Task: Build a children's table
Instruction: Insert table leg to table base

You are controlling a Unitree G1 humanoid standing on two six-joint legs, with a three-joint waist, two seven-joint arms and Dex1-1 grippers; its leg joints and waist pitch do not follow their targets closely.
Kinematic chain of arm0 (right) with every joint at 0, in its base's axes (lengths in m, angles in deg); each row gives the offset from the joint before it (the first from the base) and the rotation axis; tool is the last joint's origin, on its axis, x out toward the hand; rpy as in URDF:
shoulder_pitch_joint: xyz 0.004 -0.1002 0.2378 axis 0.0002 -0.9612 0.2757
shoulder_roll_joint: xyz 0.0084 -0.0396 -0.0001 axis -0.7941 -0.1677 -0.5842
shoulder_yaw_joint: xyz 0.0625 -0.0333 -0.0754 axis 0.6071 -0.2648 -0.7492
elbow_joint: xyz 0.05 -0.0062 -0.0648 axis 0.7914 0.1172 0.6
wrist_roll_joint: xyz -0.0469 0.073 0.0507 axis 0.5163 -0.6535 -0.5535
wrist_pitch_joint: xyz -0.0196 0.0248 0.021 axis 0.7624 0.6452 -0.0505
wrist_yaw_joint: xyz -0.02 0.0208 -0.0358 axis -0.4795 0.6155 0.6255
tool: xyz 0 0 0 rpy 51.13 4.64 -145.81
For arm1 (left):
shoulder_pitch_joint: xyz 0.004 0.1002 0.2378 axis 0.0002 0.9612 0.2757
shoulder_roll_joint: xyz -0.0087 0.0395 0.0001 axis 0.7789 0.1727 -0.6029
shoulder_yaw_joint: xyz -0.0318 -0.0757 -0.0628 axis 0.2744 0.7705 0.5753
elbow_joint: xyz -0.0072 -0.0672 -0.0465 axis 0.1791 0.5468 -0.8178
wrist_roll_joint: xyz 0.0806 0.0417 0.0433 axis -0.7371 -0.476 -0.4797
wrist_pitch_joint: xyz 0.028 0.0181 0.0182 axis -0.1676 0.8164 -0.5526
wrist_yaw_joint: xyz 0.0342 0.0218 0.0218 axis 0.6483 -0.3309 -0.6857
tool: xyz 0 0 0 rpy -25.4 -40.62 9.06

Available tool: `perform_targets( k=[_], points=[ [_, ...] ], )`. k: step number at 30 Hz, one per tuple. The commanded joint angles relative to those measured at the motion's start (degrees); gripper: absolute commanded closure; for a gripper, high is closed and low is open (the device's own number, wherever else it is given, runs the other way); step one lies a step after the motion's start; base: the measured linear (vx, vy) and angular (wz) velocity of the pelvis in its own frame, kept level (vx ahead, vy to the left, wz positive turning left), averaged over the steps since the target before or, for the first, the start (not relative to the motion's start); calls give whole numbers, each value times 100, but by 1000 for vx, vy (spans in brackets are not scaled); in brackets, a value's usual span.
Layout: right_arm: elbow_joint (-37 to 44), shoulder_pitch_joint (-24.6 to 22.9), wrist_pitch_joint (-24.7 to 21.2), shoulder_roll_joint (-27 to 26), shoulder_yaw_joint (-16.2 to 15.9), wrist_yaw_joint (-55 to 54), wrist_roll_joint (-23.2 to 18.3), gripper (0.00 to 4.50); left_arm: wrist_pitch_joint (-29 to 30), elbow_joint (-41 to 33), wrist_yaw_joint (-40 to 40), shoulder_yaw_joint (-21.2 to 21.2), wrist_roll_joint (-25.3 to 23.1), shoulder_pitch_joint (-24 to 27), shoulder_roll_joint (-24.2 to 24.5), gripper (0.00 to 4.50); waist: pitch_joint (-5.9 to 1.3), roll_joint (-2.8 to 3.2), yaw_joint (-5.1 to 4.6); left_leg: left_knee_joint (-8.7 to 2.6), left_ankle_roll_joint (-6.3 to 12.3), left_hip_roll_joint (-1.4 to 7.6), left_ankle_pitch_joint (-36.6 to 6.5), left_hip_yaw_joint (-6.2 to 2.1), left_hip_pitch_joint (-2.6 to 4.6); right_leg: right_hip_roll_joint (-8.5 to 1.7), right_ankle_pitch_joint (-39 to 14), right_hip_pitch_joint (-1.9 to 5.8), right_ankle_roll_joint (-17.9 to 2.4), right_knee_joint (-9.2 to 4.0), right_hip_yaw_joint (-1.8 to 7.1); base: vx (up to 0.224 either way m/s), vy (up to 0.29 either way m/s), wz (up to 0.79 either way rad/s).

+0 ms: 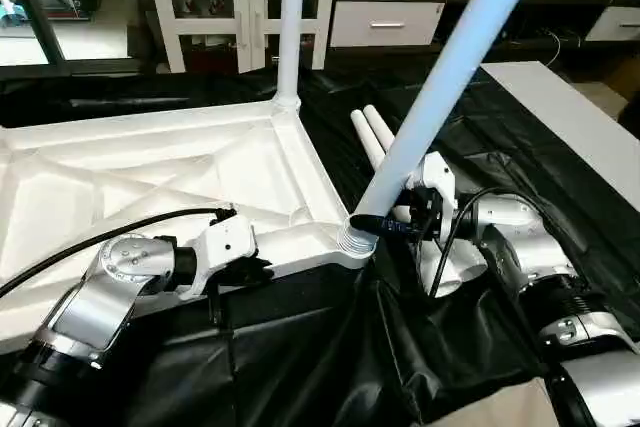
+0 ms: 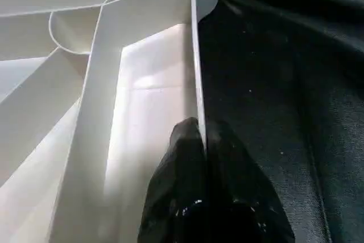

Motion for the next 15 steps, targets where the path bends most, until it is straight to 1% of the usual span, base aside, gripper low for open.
perform_targets(
  k=[1, 2, 4, 5, 6, 7, 8, 9, 10, 11, 12, 13, 14, 15],
  points=[
    [-1096, -699, -470, 234, -478, -613, 862, 266, 48, -15, -154, 240, 7, 63, 97, 450, -55, 90, -6, -454, 73, 470, -1616, -248, 11, -513, -1303, -38, -1341, -495, 379, 0, 0, 0],
    [-1110, -695, -493, 223, -475, -660, 870, 266, 56, -23, -164, 231, -1, 69, 94, 450, -54, 94, -15, -455, 89, 468, -1591, -246, 0, -512, -1256, -30, -1370, -489, 376, 0, 0, 0],
    [-1140, -674, -596, 164, -462, -860, 923, 266, 111, -62, -203, 202, -22, 79, 80, 450, -49, 91, -17, -461, 87, 472, -1644, -253, 1, -516, -1372, -31, -1356, -498, 371, 0, 0, 0],
    [-1202, -634, -765, 85, -454, -1126, 981, 266, 290, -147, -269, 163, -48, 97, 54, 450, -53, 86, -23, -462, 59, 474, -1694, -258, 6, -519, -1484, -35, -1335, -502, 372, 0, 0, 0],
    [-1314, -562, -968, -34, -452, -1507, 1057, 266, 512, -257, -368, 106, -85, 114, -8, 450, -43, 98, -34, -478, -1, 484, -1743, -268, 3, -521, -1575, -41, -1319, -500, 376, 0, 0, 0],
    [-1388, -512, -1082, -108, -447, -1740, 1088, 266, 700, -325, -457, 86, -93, 120, -84, 450, -32, 97, -43, -489, -38, 484, -1807, -272, 4, -518, -1685, -53, -1302, -507, 373, 0, 0, 0],
    [-1485, -446, -1226, -205, -441, -2045, 1127, 266, 950, -413, -577, 60, -99, 125, -191, 450, -28, 92, -83, -496, -126, 478, -1922, -298, -16, -528, -1935, -43, -1249, -511, 369, 0, 0, 0],
    [-1598, -364, -1404, -317, -405, -2460, 1151, 266, 1239, -500, -746, 25, -146, 113, -320, 450, -32, 110, -100, -495, -199, 477, -1999, -312, -5, -536, -2097, -56, -1203, -517, 372, 0, 0, 0],
    [-1722, -267, -1593, -454, -343, -2948, 1146, 266, 1400, -540, -840, 6, -173, 98, -389, 450, -18, 108, -112, -496, -214, 469, -2056, -323, -9, -539, -2213, -71, -1172, -539, 371, 0, 0, 0],
    [-1832, -179, -1756, -577, -285, -3384, 1138, 266, 1670, -598, -1080, -41, -276, 59, -566, 450, -14, 116, -157, -503, -290, 469, -2137, -342, -13, -544, -2356, -78, -1121, -541, 381, 0, 0, 0],
    [-1907, -112, -1846, -685, -245, -3708, 1129, 266, 1834, -628, -1237, -71, -343, 29, -681, 450, -27, 115, -175, -513, -340, 459, -2133, -385, -41, -554, -2463, -47, -1042, -540, 359, 0, 0, 0],
    [-1996, -17, -1920, -877, -166, -4125, 1078, 266, 2179, -662, -1714, -88, -473, -67, -1101, 450, -25, 124, -194, -496, -343, 454, -2208, -379, -17, -559, -2494, -81, -1014, -570, 370, 0, 0, 0],
    [-2064, 71, -2004, -1067, -102, -4438, 1020, 266, 2460, -684, -2037, -118, -531, -157, -1444, 450, -27, 118, -177, -471, -327, 444, -2192, -377, -1, -560, -2496, -93, -1011, -586, 371, 0, 0, 0],
    [-2075, 86, -2018, -1099, -92, -4490, 1010, 266, 2505, -687, -2088, -123, -537, -172, -1498, 450, -34, 111, -177, -466, -302, 450, -2205, -357, 30, -555, -2489, -106, -1024, -599, 380, 0, 0, 0]
  ],
)
